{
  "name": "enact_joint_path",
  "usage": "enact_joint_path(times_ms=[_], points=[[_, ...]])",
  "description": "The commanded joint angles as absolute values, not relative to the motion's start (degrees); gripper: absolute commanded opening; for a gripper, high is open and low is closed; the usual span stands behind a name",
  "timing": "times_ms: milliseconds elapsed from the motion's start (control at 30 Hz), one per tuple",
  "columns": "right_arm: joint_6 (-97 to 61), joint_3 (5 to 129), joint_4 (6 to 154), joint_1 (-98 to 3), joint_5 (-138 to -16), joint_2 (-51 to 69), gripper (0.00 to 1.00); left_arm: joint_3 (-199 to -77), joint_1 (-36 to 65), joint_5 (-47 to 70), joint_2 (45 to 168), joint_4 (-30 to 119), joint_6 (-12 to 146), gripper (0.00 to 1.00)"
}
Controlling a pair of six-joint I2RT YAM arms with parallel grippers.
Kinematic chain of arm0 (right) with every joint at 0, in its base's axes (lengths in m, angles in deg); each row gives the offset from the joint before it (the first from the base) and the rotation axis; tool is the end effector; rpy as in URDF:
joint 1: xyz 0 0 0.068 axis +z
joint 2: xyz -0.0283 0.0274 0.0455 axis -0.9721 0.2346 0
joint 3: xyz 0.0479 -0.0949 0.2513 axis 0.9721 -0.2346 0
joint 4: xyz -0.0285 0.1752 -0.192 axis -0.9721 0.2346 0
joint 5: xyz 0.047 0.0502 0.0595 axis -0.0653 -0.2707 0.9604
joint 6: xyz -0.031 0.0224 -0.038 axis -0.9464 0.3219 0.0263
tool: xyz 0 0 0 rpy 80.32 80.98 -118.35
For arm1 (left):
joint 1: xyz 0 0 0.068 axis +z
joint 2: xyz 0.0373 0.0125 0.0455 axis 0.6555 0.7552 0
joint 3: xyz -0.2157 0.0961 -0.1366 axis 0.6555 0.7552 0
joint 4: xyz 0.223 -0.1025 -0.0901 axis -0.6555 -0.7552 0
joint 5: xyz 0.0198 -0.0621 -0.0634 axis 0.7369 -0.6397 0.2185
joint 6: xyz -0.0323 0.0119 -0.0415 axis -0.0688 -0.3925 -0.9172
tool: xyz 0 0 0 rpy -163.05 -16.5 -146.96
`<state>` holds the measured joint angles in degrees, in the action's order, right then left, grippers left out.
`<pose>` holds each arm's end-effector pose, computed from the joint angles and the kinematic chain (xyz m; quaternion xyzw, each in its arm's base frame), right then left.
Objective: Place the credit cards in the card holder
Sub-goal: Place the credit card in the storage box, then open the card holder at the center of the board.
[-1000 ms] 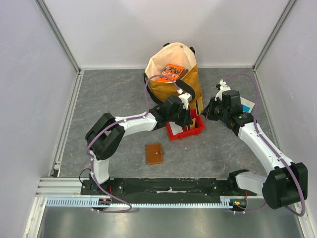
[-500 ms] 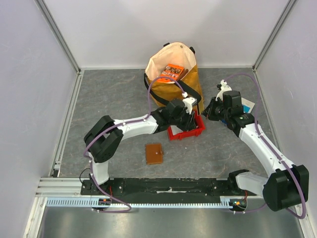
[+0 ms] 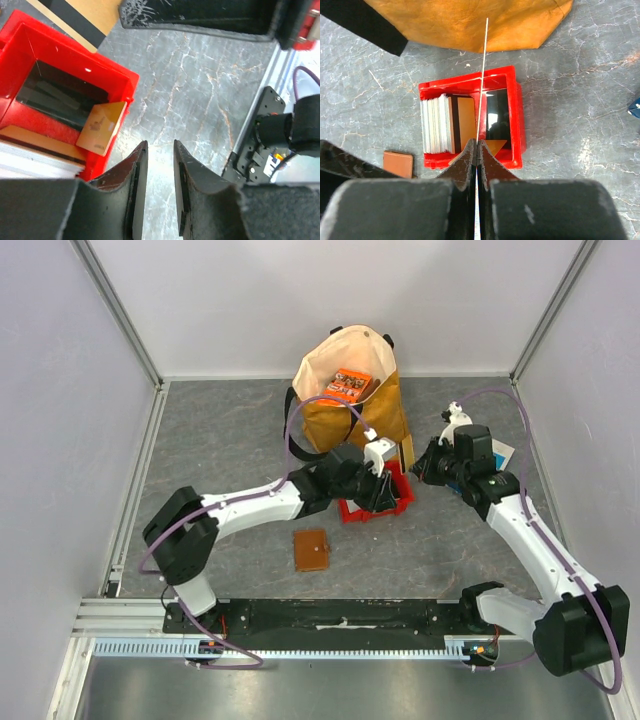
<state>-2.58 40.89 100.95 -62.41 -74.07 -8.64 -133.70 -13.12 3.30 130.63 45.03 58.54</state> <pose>0.2346 0.0653 0.2867 0.0228 0.8850 0.2203 0.4095 0.2250 -0.3282 0.2436 0.3191 0.7953 -0.4015 0.3233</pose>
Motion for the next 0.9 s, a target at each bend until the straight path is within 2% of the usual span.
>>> enact_joint_path(times_ms=[0,100,200,433,667,867], points=[[-3.98,42.80,101.29,-62.54,-71.49,-11.12,0.00,-130.39,-13.53,4.58,122.68,48.04,55.25,0.34],[-4.16,40.78,101.82,-62.46,-69.03,-14.63,0.00,-124.86,-13.27,7.12,116.27,51.37,50.42,0.38],[-1.89,37.44,101.30,-62.37,-61.84,-20.25,0.00,-117.50,-11.09,8.47,108.80,54.44,44.27,0.52],[12.60,30.50,94.72,-62.19,-49.34,-32.30,0.00,-95.51,0.70,-3.31,98.41,88.78,20.54,0.62],[25.45,25.39,84.16,-61.23,-44.14,-37.32,0.00,-93.37,2.29,-8.85,107.27,117.35,7.88,0.63],[28.36,24.77,80.73,-60.43,-42.47,-37.94,0.00,-97.24,1.94,-11.67,116.24,127.58,2.32,0.62]])
